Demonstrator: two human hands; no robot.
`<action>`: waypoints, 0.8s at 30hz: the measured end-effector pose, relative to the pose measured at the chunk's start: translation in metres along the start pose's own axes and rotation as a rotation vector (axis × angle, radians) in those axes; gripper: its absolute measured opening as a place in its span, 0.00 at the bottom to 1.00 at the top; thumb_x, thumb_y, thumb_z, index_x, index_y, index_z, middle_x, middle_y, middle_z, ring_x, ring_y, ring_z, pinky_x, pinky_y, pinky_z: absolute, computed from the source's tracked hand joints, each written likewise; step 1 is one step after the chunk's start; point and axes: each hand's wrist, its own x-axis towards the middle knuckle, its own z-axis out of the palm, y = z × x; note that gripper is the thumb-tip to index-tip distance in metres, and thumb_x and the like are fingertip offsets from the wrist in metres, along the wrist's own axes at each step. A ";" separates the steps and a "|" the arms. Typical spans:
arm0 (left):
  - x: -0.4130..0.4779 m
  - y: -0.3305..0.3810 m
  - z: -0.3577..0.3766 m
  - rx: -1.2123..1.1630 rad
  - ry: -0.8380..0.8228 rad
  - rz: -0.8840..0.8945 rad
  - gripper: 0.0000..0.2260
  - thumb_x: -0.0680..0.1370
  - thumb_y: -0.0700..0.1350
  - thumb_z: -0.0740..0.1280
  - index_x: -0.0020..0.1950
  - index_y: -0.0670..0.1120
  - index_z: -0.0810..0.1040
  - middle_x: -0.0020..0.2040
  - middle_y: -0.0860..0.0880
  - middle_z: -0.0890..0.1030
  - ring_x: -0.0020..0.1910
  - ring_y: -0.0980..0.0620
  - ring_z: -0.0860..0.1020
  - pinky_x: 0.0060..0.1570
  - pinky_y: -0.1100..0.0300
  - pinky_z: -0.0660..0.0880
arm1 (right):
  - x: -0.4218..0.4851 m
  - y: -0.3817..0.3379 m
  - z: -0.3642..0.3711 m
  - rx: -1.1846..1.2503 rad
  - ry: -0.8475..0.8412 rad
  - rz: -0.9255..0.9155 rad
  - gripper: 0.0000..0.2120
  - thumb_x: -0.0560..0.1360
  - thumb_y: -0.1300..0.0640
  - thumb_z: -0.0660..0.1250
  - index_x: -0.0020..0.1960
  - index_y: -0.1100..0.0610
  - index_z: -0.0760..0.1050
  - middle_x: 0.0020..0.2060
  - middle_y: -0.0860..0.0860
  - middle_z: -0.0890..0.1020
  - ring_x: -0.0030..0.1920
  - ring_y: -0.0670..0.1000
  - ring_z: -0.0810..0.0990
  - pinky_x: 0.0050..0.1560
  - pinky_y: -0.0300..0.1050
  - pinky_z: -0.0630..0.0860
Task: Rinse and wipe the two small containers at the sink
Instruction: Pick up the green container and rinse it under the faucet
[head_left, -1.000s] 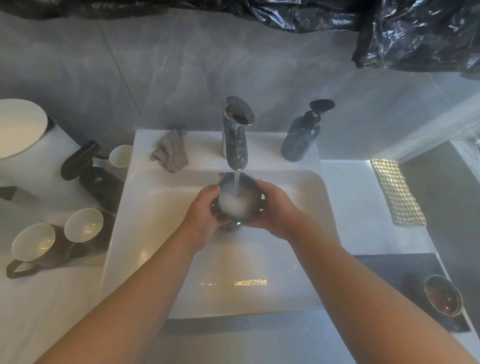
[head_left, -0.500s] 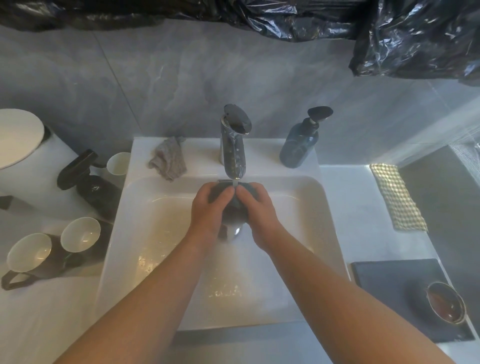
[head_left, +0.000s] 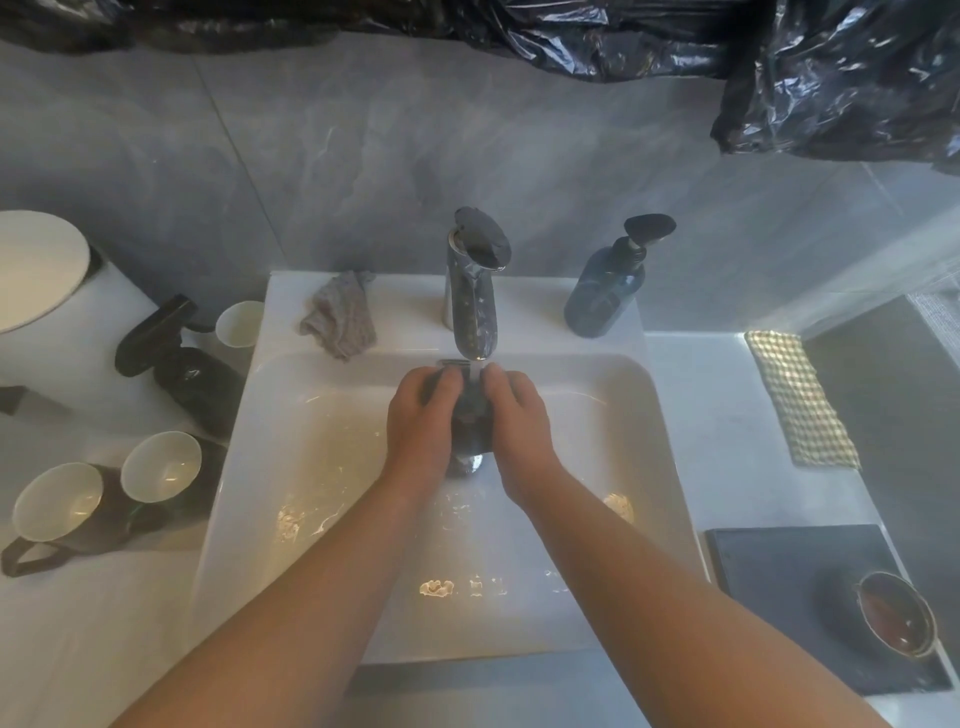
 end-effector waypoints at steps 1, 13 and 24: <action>0.001 0.001 0.000 -0.006 0.035 -0.022 0.08 0.79 0.48 0.64 0.42 0.53 0.80 0.40 0.54 0.82 0.37 0.58 0.81 0.35 0.62 0.76 | 0.001 -0.002 0.001 -0.030 0.027 -0.001 0.15 0.81 0.46 0.59 0.48 0.57 0.75 0.45 0.54 0.82 0.47 0.54 0.82 0.49 0.49 0.79; 0.000 0.004 0.000 0.000 -0.020 -0.068 0.07 0.79 0.49 0.67 0.45 0.47 0.78 0.32 0.59 0.81 0.30 0.61 0.80 0.24 0.66 0.74 | 0.000 -0.014 0.003 -0.110 0.075 0.030 0.16 0.82 0.48 0.58 0.47 0.59 0.76 0.43 0.53 0.81 0.44 0.52 0.80 0.47 0.48 0.78; 0.003 0.012 0.001 -0.012 -0.051 -0.227 0.12 0.70 0.59 0.63 0.43 0.57 0.82 0.50 0.49 0.84 0.50 0.47 0.82 0.44 0.52 0.79 | 0.003 -0.019 -0.003 -0.103 0.066 0.108 0.16 0.83 0.51 0.53 0.49 0.59 0.75 0.44 0.55 0.78 0.45 0.52 0.76 0.44 0.45 0.74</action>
